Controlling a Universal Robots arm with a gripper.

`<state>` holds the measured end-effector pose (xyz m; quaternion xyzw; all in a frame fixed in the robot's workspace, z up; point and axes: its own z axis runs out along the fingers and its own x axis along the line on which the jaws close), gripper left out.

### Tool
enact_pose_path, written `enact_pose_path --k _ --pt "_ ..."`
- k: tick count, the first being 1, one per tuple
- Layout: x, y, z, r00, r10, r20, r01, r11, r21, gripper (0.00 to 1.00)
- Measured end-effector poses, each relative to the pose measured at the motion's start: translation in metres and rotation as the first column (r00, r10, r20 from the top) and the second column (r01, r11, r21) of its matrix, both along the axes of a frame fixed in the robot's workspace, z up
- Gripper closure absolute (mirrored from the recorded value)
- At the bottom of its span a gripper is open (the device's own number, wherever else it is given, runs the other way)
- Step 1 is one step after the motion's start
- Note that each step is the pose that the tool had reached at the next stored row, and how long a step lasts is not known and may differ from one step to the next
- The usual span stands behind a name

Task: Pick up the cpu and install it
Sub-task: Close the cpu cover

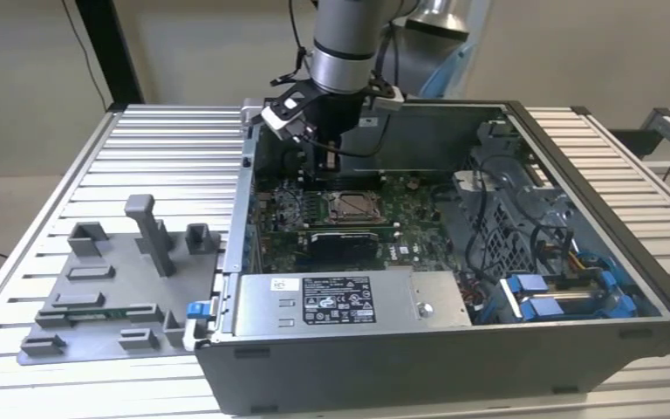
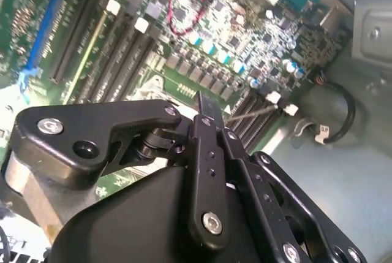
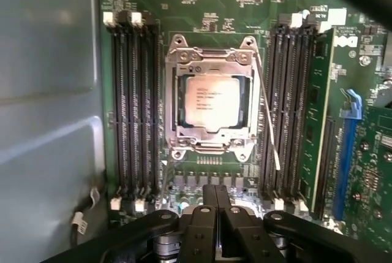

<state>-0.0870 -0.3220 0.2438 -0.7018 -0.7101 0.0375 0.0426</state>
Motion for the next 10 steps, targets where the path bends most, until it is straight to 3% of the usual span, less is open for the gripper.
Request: enact_pose_path --k 6,7,10 --pt "-0.0046 -0.0098 0.0 1.0 0.0 0.0007 0.0 1.0 0.003 1.0" --pt "-0.005 -0.0102 0.0 1.0 0.0 0.0031 0.0 0.9999 0.0116 1.0" --pt "-0.0063 -0.0107 0.0001 0.9999 0.0 0.0141 -0.001 0.9979 0.0653 1.0"
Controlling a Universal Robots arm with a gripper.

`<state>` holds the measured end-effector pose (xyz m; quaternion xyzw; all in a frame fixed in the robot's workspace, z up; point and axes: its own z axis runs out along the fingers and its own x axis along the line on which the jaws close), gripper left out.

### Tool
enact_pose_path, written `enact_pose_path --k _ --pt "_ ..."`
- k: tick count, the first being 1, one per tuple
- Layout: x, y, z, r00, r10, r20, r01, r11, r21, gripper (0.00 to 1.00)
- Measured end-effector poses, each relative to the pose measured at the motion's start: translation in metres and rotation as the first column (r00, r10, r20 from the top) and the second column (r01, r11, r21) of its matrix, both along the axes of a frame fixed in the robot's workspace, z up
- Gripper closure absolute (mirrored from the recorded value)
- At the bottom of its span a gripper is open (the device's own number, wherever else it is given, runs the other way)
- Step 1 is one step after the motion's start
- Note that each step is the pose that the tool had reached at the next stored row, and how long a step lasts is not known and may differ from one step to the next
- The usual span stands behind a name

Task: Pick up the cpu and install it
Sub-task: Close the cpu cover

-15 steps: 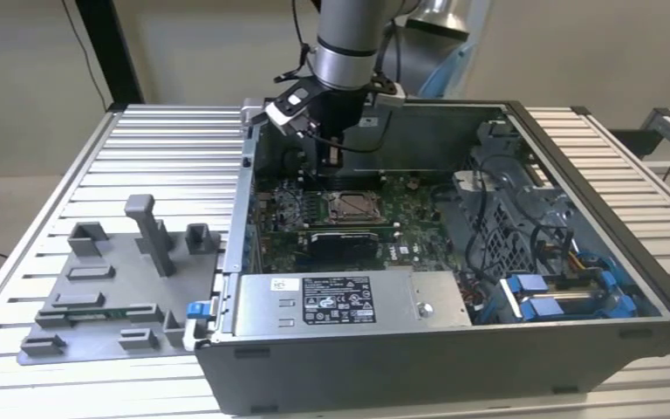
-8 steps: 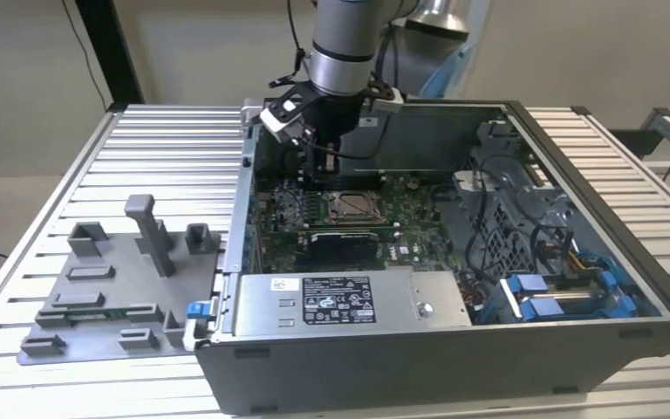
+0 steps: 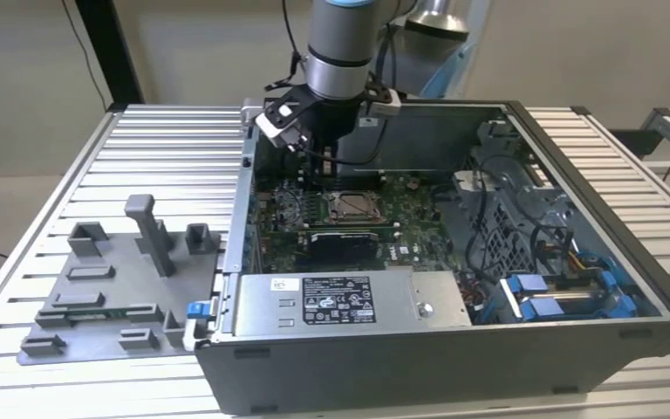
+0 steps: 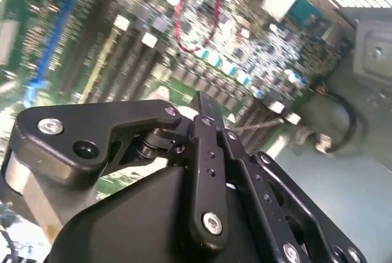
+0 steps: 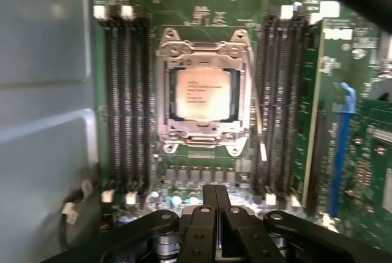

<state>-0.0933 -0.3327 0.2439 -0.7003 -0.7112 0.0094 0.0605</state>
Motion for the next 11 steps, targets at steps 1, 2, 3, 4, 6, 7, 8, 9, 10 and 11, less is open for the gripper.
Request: enact_pose_path --k 1,2,3,4,6,7,8,9,10,11 --pt "-0.0005 -0.0003 0.0 1.0 0.0 0.002 0.0 0.9998 0.0188 1.0" --pt "-0.001 -0.0008 0.0 1.0 0.0 0.0026 0.0 0.9995 0.0322 1.0" --pt "-0.0016 -0.0014 0.0 1.0 0.0 0.0027 0.0 0.9992 0.0409 1.0" --pt "-0.0025 -0.0018 0.0 1.0 0.0 0.0033 0.0 0.9987 0.0511 1.0" --pt "-0.0043 -0.0021 0.0 1.0 0.0 0.0059 0.0 0.9969 0.0784 1.0" --pt "-0.0054 -0.0021 0.0 1.0 0.0 0.007 0.0 0.9956 0.0937 1.0" --pt "-0.0066 -0.0021 0.0 1.0 -0.001 0.0084 0.0 0.9942 0.1074 1.0" --pt "-0.0079 -0.0022 0.0 1.0 -0.001 0.0094 -0.001 0.9932 0.116 1.0" --pt "-0.01 -0.0026 0.0 1.0 0.0 0.0099 -0.001 0.993 0.1181 1.0" --pt "-0.0119 -0.0028 0.0 0.9999 0.0 0.01 -0.001 0.993 0.1182 1.0"
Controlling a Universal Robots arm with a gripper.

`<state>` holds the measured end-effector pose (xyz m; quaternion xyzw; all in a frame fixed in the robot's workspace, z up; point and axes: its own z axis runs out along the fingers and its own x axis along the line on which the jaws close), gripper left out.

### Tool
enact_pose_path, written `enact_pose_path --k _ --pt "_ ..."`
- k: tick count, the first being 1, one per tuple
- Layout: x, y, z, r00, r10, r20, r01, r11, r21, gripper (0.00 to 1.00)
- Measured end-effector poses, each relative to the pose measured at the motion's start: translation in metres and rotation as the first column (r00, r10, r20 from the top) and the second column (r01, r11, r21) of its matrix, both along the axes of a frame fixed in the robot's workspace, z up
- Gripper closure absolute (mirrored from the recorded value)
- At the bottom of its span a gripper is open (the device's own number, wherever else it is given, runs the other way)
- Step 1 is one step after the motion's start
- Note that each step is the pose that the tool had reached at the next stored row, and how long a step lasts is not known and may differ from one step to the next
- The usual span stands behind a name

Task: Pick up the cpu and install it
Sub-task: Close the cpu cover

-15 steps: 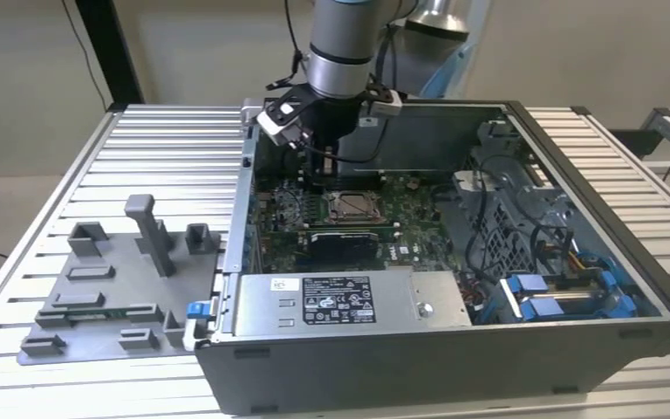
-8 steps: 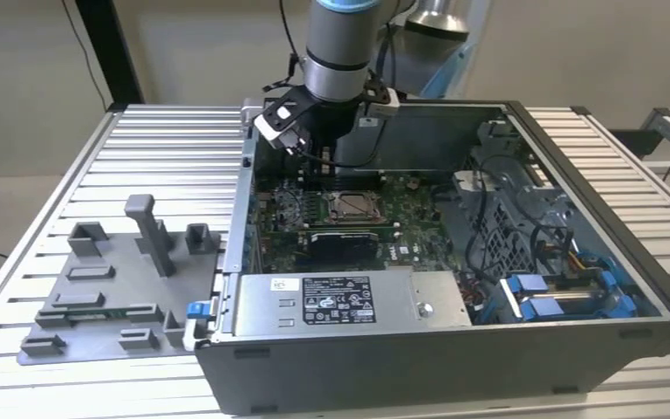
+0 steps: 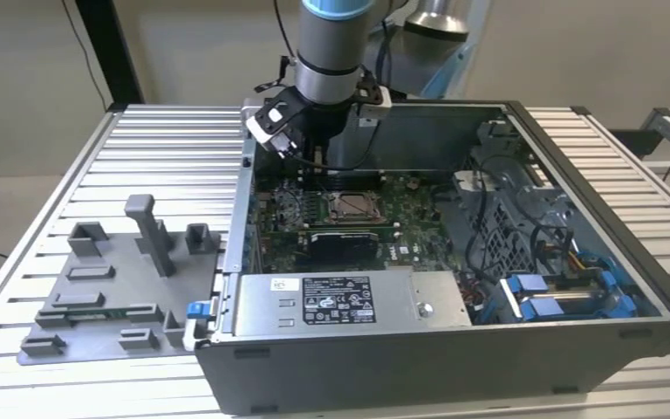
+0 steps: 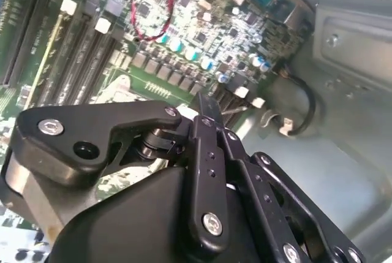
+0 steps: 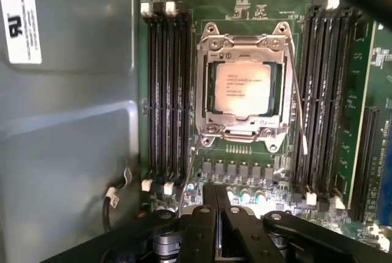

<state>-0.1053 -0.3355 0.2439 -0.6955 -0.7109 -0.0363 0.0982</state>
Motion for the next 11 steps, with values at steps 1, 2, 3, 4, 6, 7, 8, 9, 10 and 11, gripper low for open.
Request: enact_pose_path --k 1,2,3,4,6,7,8,9,10,11 --pt "-0.0015 0.0 0.0 1.0 0.0 0.0 0.0 1.0 0.0001 1.0" --pt "-0.0027 0.0 -0.0003 1.0 0.0 0.0001 0.0 1.0 0.0001 1.0" --pt "-0.0037 0.0 -0.0007 1.0 0.0 0.0 0.0 1.0 0.0 1.0" --pt "-0.004 0.0002 -0.001 1.0 0.0 -0.0001 0.0 1.0 0.0004 1.0" --pt "-0.0044 0.0002 -0.001 1.0 0.0 -0.0001 0.0 1.0 0.0028 1.0" --pt "-0.0051 0.0002 -0.0011 1.0 0.0 0.0 0.0 1.0 0.0032 1.0" --pt "-0.0058 0.0002 -0.0011 1.0 0.0 0.0 0.0 1.0 0.0032 1.0" --pt "-0.0063 0.0002 -0.0012 1.0 0.0 -0.0012 0.0 1.0 0.0033 1.0" --pt "-0.0064 -0.0001 -0.0012 1.0 -0.001 -0.0034 0.001 1.0 0.0031 1.0" --pt "-0.0064 -0.0003 -0.0013 1.0 -0.003 -0.005 0.003 1.0 0.0032 1.0"
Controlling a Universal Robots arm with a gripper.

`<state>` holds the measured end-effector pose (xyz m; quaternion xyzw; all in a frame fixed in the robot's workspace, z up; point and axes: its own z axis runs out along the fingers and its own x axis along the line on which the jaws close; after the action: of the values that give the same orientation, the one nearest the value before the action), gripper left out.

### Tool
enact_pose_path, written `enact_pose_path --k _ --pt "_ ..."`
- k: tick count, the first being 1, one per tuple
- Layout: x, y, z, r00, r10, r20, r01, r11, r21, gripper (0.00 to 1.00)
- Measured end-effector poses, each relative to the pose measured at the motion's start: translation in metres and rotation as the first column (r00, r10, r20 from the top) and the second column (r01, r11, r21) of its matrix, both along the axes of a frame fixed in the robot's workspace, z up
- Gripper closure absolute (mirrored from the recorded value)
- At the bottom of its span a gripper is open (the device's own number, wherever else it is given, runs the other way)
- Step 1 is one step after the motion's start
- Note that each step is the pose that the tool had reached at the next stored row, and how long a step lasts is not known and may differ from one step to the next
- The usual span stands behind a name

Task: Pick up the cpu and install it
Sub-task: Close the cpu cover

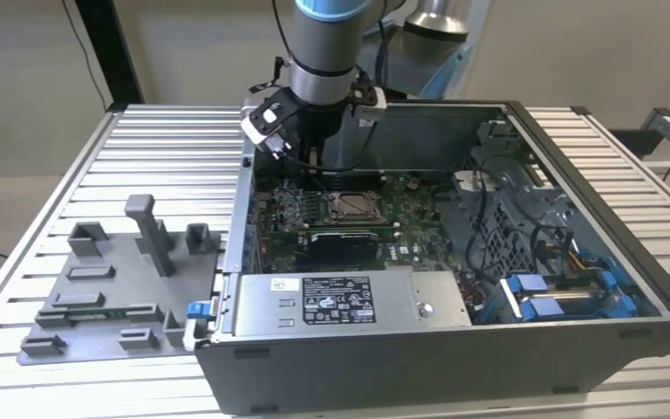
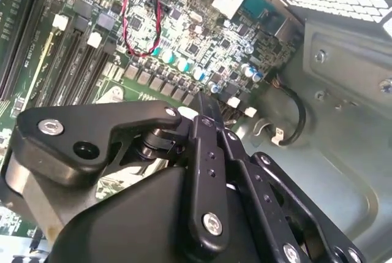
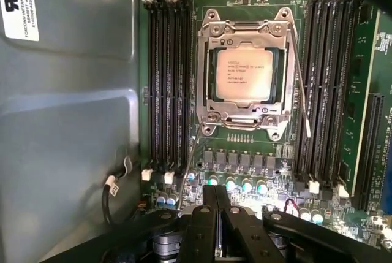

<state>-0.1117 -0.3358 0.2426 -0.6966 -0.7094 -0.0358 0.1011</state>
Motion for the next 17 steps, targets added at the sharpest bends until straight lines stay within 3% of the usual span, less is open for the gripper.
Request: enact_pose_path --k 17 --pt "-0.0019 0.0001 -0.0012 1.0 0.004 0.0 -0.004 1.0 0.0001 1.0"
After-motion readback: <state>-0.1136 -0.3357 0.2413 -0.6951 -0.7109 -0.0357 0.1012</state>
